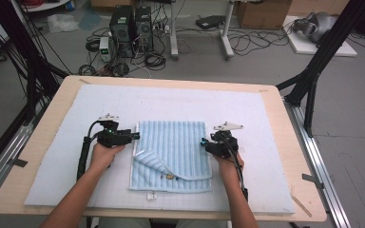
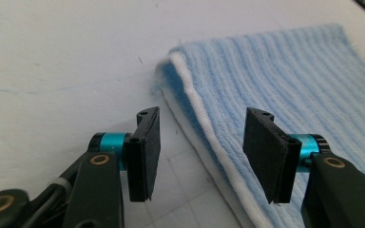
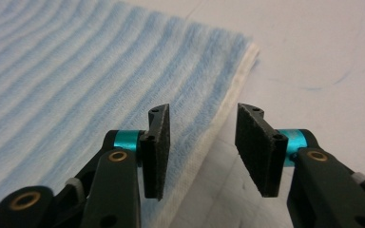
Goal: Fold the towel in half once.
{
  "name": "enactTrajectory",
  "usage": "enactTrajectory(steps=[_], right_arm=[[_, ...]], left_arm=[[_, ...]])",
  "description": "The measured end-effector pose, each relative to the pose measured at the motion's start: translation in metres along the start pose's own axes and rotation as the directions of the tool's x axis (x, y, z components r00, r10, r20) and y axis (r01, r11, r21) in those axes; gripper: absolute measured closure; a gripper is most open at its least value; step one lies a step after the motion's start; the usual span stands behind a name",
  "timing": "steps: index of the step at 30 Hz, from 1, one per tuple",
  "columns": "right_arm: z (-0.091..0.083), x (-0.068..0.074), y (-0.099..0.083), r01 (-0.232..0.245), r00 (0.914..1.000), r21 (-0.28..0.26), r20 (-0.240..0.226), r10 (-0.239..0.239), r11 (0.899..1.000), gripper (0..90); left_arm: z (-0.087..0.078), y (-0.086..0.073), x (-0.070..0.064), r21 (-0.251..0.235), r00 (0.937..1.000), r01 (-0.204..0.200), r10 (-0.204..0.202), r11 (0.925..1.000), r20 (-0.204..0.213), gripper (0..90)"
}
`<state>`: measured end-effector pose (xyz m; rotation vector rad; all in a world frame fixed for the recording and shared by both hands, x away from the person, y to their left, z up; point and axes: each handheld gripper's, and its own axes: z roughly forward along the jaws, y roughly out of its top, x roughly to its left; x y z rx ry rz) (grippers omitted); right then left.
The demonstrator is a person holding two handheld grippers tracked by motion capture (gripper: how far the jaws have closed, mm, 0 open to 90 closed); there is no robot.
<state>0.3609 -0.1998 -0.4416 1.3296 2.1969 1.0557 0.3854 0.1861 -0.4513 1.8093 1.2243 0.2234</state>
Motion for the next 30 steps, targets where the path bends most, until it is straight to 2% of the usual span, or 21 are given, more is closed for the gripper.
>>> enactTrajectory(steps=[1, 2, 3, 4, 5, 6, 8, 14, 16, 18, 20, 21, 23, 26, 27, 28, 30], right_arm=[[0.004, 0.0, 0.0, -0.001, 1.0, 0.018, 0.003, 0.001, 1.0, 59.5], [0.006, 0.002, -0.001, 0.001, 1.0, 0.028, -0.008, 0.0, 1.0, 62.6], [0.007, 0.003, -0.001, 0.003, 1.0, 0.027, -0.006, -0.003, 1.0, 69.6], [0.007, 0.004, 0.0, 0.012, 0.9994, 0.027, -0.032, -0.011, 1.0, 81.1], [0.008, 0.006, 0.0, 0.033, 0.9982, 0.025, -0.05, -0.032, 0.999, 85.2], [0.008, 0.007, 0.001, 0.062, 0.9973, 0.025, -0.042, -0.061, 0.998, 86.0], [0.009, 0.007, 0.002, 0.064, 0.9974, 0.024, -0.033, -0.063, 0.998, 86.2], [0.018, 0.003, 0.007, 0.051, 0.9973, -0.003, 0.053, -0.051, 0.999, 85.9], [0.022, 0.002, 0.011, 0.051, 0.9954, -0.01, 0.082, -0.05, 0.999, 85.9], [0.027, -0.002, 0.014, 0.037, 0.9947, -0.016, 0.096, -0.035, 0.999, 85.8], [0.03, -0.004, 0.017, 0.028, 0.9937, -0.016, 0.109, -0.026, 0.999, 85.5], [0.031, -0.004, 0.018, 0.025, 0.9938, -0.014, 0.109, -0.023, 1.0, 85.0], [0.031, -0.005, 0.019, 0.019, 0.9937, -0.019, 0.111, -0.016, 1.0, 79.5], [0.027, -0.009, 0.019, -0.025, 0.9969, -0.031, 0.074, 0.027, 0.999, 62.2], [0.024, -0.009, 0.018, -0.032, 0.9975, -0.037, 0.062, 0.034, 0.999, 57.3], [0.022, -0.009, 0.018, -0.035, 0.9973, -0.043, 0.063, 0.037, 0.998, 54.2], [0.015, -0.008, 0.018, -0.028, 0.9985, -0.056, 0.045, 0.031, 0.998, 51.7]], left_arm=[[0.002, -0.001, -0.002, 0.011, 0.9999, -0.012, 0.012, 0.9999, 0.01, 57.6], [0.003, -0.001, -0.005, 0.011, 0.9986, -0.052, 0.052, 0.9986, -0.005, 63.2], [0.005, -0.002, -0.007, 0.013, 0.997, -0.077, 0.077, 0.9969, -0.001, 73.8], [0.006, -0.001, -0.006, 0.015, 0.998, -0.063, 0.063, 0.9979, 0.002, 81.5], [0.007, 0.0, -0.004, 0.016, 0.9991, -0.041, 0.041, 0.9991, 0.01, 84.9], [0.008, 0.002, -0.003, 0.018, 0.9994, -0.034, 0.033, 0.9993, 0.013, 85.6], [0.012, 0.007, 0.0, 0.018, 0.9996, -0.026, 0.026, 0.9995, 0.012, 86.0], [0.029, 0.024, 0.008, 0.02, 0.9995, -0.03, 0.03, 0.9993, 0.002, 85.9], [0.033, 0.027, 0.009, -0.02, 0.9995, -0.03, 0.03, 0.9993, -0.009, 85.9], [0.038, 0.03, 0.012, -0.007, 0.9997, -0.02, 0.02, 0.9998, -0.01, 85.6], [0.039, 0.031, 0.013, -0.024, 1.0, -0.007, 0.007, 0.9997, -0.006, 84.8], [0.038, 0.031, 0.014, -0.03, 1.0, -0.005, 0.005, 0.9995, -0.002, 83.1], [0.034, 0.031, 0.014, -0.022, 0.9998, -0.021, 0.021, 0.9995, 0.006, 70.1], [0.024, 0.031, 0.012, -0.041, 0.9986, -0.032, 0.034, 0.9986, 0.04, 52.9], [0.02, 0.03, 0.01, -0.061, 0.997, -0.036, 0.04, 0.9975, 0.066, 52.9], [0.017, 0.031, 0.007, -0.059, 0.994, -0.05, 0.056, 0.997, 0.094, 52.3], [0.013, 0.032, -0.001, -0.06, 0.9852, -0.085, 0.093, 0.9946, 0.144, 51.1]])
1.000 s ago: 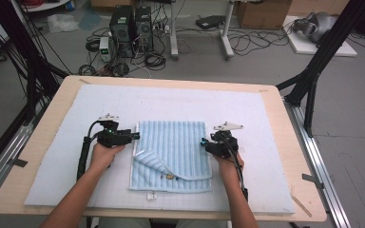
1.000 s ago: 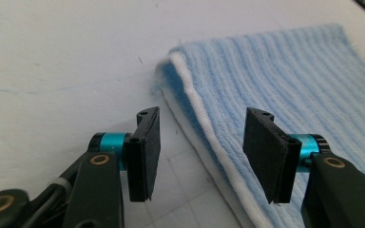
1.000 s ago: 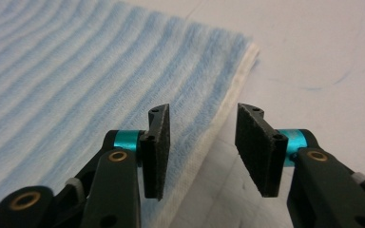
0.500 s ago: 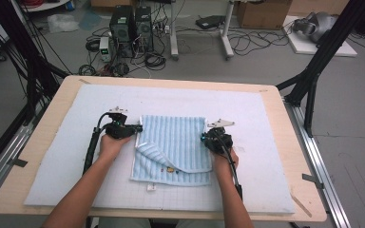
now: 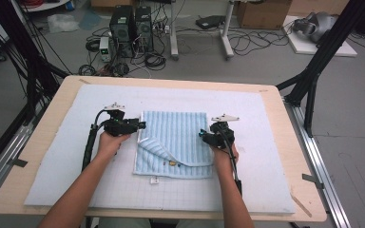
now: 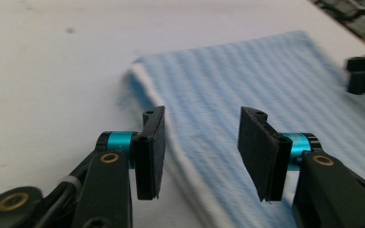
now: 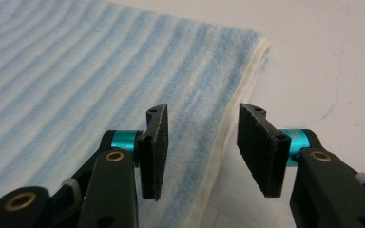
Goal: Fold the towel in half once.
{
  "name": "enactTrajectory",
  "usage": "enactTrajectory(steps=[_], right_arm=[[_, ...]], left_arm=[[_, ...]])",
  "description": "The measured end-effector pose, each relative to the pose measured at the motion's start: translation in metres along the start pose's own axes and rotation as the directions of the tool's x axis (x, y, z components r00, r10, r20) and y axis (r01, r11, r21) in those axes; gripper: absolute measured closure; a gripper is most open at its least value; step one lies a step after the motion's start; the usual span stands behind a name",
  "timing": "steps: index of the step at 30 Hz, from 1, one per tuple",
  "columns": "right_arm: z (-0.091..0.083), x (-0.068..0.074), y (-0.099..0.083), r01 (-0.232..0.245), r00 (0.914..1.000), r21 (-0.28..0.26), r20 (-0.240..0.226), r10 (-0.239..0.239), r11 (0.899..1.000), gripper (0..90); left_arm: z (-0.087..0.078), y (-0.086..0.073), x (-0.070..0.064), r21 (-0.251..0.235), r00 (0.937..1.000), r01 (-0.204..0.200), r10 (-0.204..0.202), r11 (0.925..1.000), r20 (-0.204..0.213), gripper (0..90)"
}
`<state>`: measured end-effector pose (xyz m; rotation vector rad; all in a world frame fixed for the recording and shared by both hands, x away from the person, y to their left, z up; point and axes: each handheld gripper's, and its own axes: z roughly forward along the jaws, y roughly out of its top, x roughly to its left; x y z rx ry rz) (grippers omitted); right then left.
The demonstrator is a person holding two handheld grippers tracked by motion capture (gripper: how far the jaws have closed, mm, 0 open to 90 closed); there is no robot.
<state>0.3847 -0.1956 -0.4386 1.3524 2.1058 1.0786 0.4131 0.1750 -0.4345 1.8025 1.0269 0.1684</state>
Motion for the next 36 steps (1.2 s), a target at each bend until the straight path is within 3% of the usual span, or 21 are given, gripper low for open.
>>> enactTrajectory(steps=[3, 6, 12, 14, 17, 18, 20, 22, 25, 30, 33, 36], right_arm=[[-0.012, 0.0, -0.002, 0.005, 0.9998, -0.011, -0.018, -0.005, 1.0, 48.6], [-0.023, -0.002, -0.005, 0.009, 0.9993, -0.02, -0.037, -0.01, 1.0, 46.5], [-0.04, -0.008, -0.015, -0.006, 0.9958, -0.016, -0.092, 0.004, 1.0, 45.3], [-0.044, -0.009, -0.019, -0.004, 0.9924, -0.019, -0.123, 0.001, 1.0, 45.2], [-0.048, -0.006, -0.024, 0.012, 0.9858, -0.002, -0.167, -0.012, 1.0, 46.0], [-0.05, -0.004, -0.026, 0.025, 0.9836, 0.005, -0.179, -0.024, 1.0, 46.9], [-0.055, -0.001, -0.029, 0.048, 0.9783, 0.018, -0.202, -0.043, 0.999, 48.7], [-0.062, 0.001, -0.034, 0.068, 0.9746, 0.028, -0.216, -0.06, 0.997, 49.1], [-0.071, 0.002, -0.041, 0.102, 0.9659, 0.025, -0.242, -0.093, 0.994, 49.6], [-0.077, 0.002, -0.05, 0.12, 0.9579, 0.025, -0.266, -0.109, 0.992, 50.4], [-0.079, 0.004, -0.054, 0.131, 0.9544, 0.043, -0.276, -0.115, 0.99, 56.5], [-0.083, 0.008, -0.055, 0.186, 0.9403, 0.041, -0.297, -0.166, 0.982, 62.6]], left_arm=[[-0.001, 0.0, -0.013, 0.0, 0.9975, -0.053, 0.053, 0.9986, 0.046, 50.9], [0.004, -0.003, -0.021, 0.04, 0.9948, -0.075, 0.072, 0.9964, 0.072, 51.0], [0.015, -0.013, -0.028, 0.089, 0.9921, -0.107, 0.101, 0.9902, 0.075, 55.8], [0.018, -0.017, -0.03, 0.124, 0.9905, -0.13, 0.123, 0.9838, 0.062, 57.1], [0.018, -0.02, -0.033, 0.131, 0.9877, -0.151, 0.145, 0.9797, 0.059, 69.7], [0.016, -0.02, -0.035, 0.127, 0.986, -0.162, 0.156, 0.9786, 0.059, 77.9], [0.011, -0.019, -0.037, 0.108, 0.9818, -0.186, 0.181, 0.9766, 0.059, 83.0], [0.005, -0.02, -0.039, 0.06, 0.9848, -0.164, 0.16, 0.9847, 0.068, 83.8], [-0.007, -0.024, -0.039, 0.027, 0.9852, -0.153, 0.15, 0.9879, 0.083, 84.2], [-0.027, -0.032, -0.041, -0.023, 0.9838, -0.144, 0.146, 0.9892, 0.104, 84.5], [-0.037, -0.037, -0.044, -0.033, 0.9828, -0.15, 0.152, 0.9882, 0.105, 84.5], [-0.043, -0.041, -0.045, -0.034, 0.9823, -0.153, 0.155, 0.9877, 0.105, 84.5]])
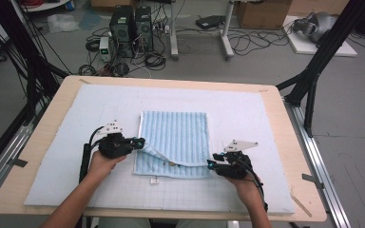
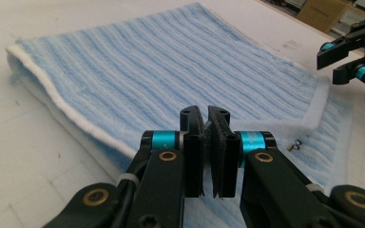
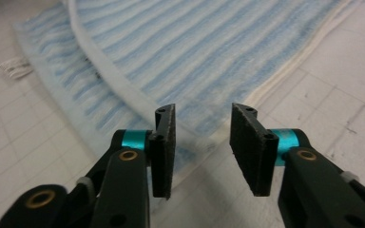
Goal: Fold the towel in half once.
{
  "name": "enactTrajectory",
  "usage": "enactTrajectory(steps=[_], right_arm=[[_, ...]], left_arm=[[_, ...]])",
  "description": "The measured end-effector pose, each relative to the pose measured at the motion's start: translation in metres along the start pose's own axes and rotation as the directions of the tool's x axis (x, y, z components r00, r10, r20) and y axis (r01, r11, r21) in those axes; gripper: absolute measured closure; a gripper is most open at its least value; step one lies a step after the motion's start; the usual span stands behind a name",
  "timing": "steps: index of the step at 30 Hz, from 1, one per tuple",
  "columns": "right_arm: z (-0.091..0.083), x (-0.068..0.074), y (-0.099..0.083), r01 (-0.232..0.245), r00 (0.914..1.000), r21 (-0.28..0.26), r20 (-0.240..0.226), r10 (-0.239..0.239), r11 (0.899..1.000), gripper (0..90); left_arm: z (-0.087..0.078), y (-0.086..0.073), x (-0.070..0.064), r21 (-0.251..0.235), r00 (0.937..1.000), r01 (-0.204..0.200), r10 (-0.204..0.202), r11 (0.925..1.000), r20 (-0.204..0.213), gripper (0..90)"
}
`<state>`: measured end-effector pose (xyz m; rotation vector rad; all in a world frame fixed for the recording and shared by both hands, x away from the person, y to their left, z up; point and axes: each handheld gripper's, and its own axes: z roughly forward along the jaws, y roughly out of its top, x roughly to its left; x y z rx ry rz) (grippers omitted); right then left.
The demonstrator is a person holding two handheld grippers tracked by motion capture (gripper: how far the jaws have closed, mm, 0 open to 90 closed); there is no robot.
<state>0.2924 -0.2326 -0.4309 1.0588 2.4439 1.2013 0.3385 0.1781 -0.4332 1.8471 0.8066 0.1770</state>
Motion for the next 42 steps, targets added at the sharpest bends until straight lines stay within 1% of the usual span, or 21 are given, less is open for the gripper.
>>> enactTrajectory(steps=[3, 5, 6, 7, 8, 10, 14, 18, 20, 23, 28, 30, 32, 34, 35, 36, 37, 38, 39, 40, 42], right_arm=[[0.003, 0.004, -0.001, 0.05, 0.9987, 0.022, 0.001, -0.05, 0.998, 62.9], [0.008, 0.005, -0.002, 0.081, 0.9964, 0.054, 0.023, -0.082, 0.995, 64.2], [0.011, 0.005, -0.003, 0.086, 0.9954, 0.069, 0.037, -0.089, 0.994, 67.3], [0.012, 0.004, -0.004, 0.087, 0.9953, 0.07, 0.037, -0.09, 0.994, 75.1], [0.013, 0.003, -0.004, 0.092, 0.9951, 0.071, 0.029, -0.095, 0.993, 80.0], [0.011, 0.003, -0.004, 0.101, 0.9941, 0.059, 0.034, -0.103, 0.993, 82.9], [0.004, 0.005, -0.003, 0.114, 0.9927, 0.032, 0.037, -0.115, 0.993, 83.7], [-0.005, 0.007, -0.002, 0.1, 0.9946, 0.003, 0.026, -0.101, 0.995, 83.7], [-0.01, 0.009, -0.002, 0.1, 0.9948, -0.008, 0.017, -0.1, 0.995, 83.8], [-0.016, 0.013, -0.005, 0.107, 0.9942, -0.017, 0.001, -0.107, 0.994, 83.8], [-0.024, 0.019, -0.008, 0.115, 0.9934, -0.018, -0.008, -0.115, 0.993, 83.8], [-0.027, 0.023, -0.01, 0.118, 0.9928, -0.01, -0.021, -0.118, 0.993, 84.1], [-0.028, 0.028, -0.011, 0.126, 0.9917, 0.006, -0.025, -0.126, 0.992, 84.0], [-0.025, 0.03, -0.013, 0.145, 0.9893, 0.036, -0.017, -0.145, 0.989, 83.9], [-0.023, 0.029, -0.015, 0.142, 0.9897, 0.053, -0.023, -0.141, 0.988, 83.6], [-0.022, 0.029, -0.016, 0.136, 0.9905, 0.068, -0.025, -0.135, 0.988, 81.5], [-0.021, 0.028, -0.016, 0.129, 0.9916, 0.066, -0.021, -0.127, 0.989, 78.2], [-0.021, 0.026, -0.016, 0.113, 0.9934, 0.054, -0.026, -0.112, 0.992, 73.3], [-0.021, 0.024, -0.015, 0.095, 0.9952, 0.041, -0.025, -0.094, 0.995, 69.7], [-0.022, 0.023, -0.014, 0.086, 0.9962, 0.026, -0.017, -0.086, 0.996, 68.4], [-0.021, 0.023, -0.012, 0.08, 0.9967, 0.004, -0.009, -0.08, 0.997, 66.5]], left_arm=[[-0.002, -0.004, -0.002, -0.003, 1.0, 0.004, -0.004, 1.0, 0.006, 84.5], [-0.003, -0.006, -0.003, -0.01, 0.9999, 0.011, -0.011, 0.9999, 0.008, 84.5], [-0.004, -0.007, -0.003, -0.012, 0.9999, 0.014, -0.014, 0.9998, 0.01, 84.5], [-0.004, -0.007, -0.003, -0.012, 0.9998, 0.018, -0.018, 0.9998, 0.011, 84.5], [-0.005, -0.008, -0.003, -0.016, 0.9998, 0.019, -0.019, 0.9997, 0.01, 84.5], [-0.007, -0.009, -0.004, -0.021, 0.9997, 0.022, -0.022, 0.9995, 0.013, 84.6], [-0.011, -0.01, -0.008, -0.026, 0.9995, 0.02, -0.019, 0.9995, 0.023, 84.5], [-0.018, -0.011, -0.013, -0.034, 0.9994, 0.012, -0.011, 0.9993, 0.033, 84.5], [-0.022, -0.013, -0.015, -0.033, 0.9991, 0.017, -0.016, 0.9993, 0.038, 84.5], [-0.026, -0.018, -0.019, -0.027, 0.9989, 0.022, -0.02, 0.9994, 0.042, 84.5], [-0.031, -0.022, -0.024, -0.016, 0.9986, 0.02, -0.019, 0.9997, 0.05, 84.5], [-0.034, -0.025, -0.026, -0.007, 0.9984, 0.014, -0.014, 0.9999, 0.055, 84.5], [-0.036, -0.029, -0.027, 0.012, 0.9977, 0.019, -0.02, 0.9997, 0.065, 84.4], [-0.034, -0.035, -0.029, 0.049, 0.9965, 0.022, -0.026, 0.9986, 0.08, 83.8], [-0.034, -0.036, -0.029, 0.066, 0.9961, 0.031, -0.037, 0.9974, 0.081, 83.1], [-0.033, -0.037, -0.029, 0.069, 0.9949, 0.047, -0.053, 0.9965, 0.086, 80.3], [-0.033, -0.037, -0.028, 0.071, 0.9935, 0.067, -0.073, 0.9952, 0.088, 73.1], [-0.033, -0.035, -0.026, 0.07, 0.9924, 0.089, -0.094, 0.9936, 0.079, 63.7], [-0.033, -0.033, -0.025, 0.06, 0.9922, 0.099, -0.103, 0.9933, 0.07, 58.3], [-0.034, -0.031, -0.024, 0.043, 0.9935, 0.096, -0.099, 0.9944, 0.056, 56.9], [-0.035, -0.027, -0.021, 0.011, 0.9937, 0.103, -0.103, 0.9947, 0.045, 56.4]])
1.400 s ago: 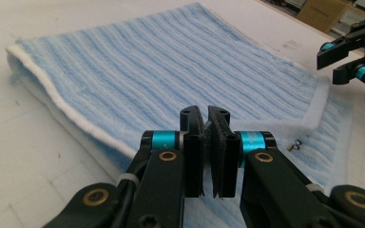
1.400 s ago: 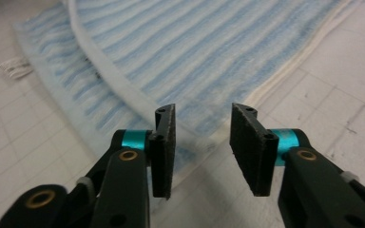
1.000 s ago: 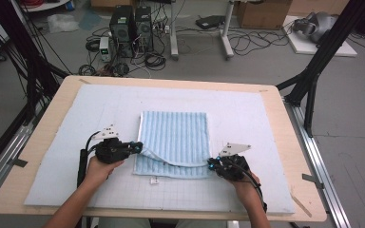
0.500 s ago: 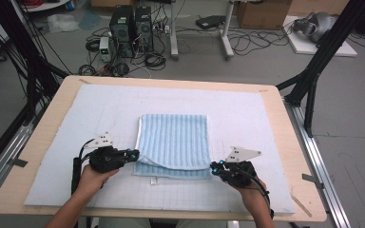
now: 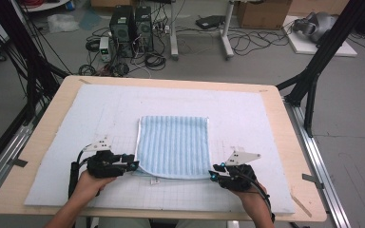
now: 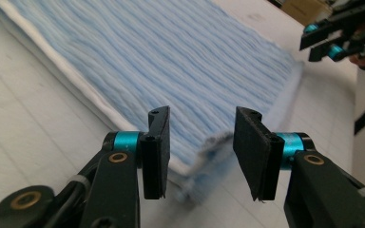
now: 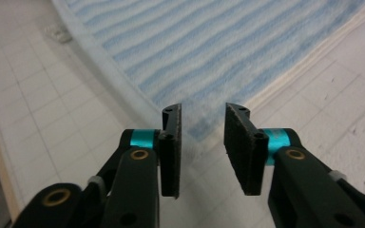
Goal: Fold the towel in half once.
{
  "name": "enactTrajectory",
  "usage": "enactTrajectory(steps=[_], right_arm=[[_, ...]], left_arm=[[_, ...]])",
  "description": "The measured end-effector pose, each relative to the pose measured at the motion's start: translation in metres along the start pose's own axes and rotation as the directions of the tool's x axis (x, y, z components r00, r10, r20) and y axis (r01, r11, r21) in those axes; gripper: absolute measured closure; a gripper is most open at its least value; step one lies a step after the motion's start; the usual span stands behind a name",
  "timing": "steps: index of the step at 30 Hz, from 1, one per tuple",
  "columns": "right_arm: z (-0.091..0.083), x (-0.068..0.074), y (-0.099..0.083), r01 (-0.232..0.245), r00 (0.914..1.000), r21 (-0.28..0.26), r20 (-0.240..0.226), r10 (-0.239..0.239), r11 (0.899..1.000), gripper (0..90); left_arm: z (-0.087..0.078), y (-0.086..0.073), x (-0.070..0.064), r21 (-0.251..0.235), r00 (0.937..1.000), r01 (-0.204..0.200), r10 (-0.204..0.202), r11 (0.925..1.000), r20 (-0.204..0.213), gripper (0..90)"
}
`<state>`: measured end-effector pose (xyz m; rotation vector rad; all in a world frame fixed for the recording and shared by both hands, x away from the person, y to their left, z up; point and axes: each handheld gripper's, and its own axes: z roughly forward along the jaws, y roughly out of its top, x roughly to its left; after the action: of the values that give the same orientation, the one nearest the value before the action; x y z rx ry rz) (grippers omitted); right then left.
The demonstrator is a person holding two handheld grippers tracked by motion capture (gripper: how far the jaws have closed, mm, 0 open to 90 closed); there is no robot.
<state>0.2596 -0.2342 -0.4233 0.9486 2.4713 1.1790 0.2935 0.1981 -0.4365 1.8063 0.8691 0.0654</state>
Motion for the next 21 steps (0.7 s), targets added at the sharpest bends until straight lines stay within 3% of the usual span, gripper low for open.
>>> enactTrajectory(steps=[7, 10, 12, 14, 16, 19, 21], right_arm=[[0.018, 0.002, 0.013, -0.025, 0.9997, -0.058, -0.002, 0.025, 0.998, 66.6], [0.033, 0.003, 0.017, -0.009, 0.9999, -0.031, -0.012, 0.009, 0.999, 66.4], [0.042, 0.005, 0.018, 0.009, 0.9999, 0.006, 0.008, -0.009, 1.0, 65.8], [0.048, 0.004, 0.017, 0.015, 0.9991, 0.047, 0.038, -0.017, 0.999, 64.8], [0.049, 0.003, 0.016, 0.007, 0.9994, 0.052, 0.032, -0.008, 0.999, 63.6], [0.044, 0.002, 0.018, -0.004, 0.9994, 0.013, 0.035, 0.004, 1.0, 60.2], [0.04, -0.004, 0.021, -0.035, 0.9976, -0.031, 0.059, 0.037, 0.999, 58.9]], left_arm=[[0.005, 0.013, 0.008, -0.056, 0.9995, 0.001, -0.003, 0.9985, -0.03, 57.8], [0.017, 0.011, 0.007, -0.005, 0.999, -0.012, 0.012, 0.9999, -0.042, 60.0], [0.025, 0.009, 0.006, 0.043, 0.9961, -0.039, 0.042, 0.9983, -0.078, 61.4], [0.032, 0.009, 0.009, 0.063, 0.9916, -0.034, 0.042, 0.9974, -0.123, 61.8], [0.036, 0.01, 0.013, 0.06, 0.9804, -0.04, 0.051, 0.9974, -0.19, 61.4], [0.037, 0.012, 0.025, 0.019, 0.9684, -0.001, 0.005, 0.9998, -0.249, 58.3], [0.038, 0.017, 0.033, 0.034, 0.9638, 0.01, 0.0, 0.9994, -0.267, 56.8]])
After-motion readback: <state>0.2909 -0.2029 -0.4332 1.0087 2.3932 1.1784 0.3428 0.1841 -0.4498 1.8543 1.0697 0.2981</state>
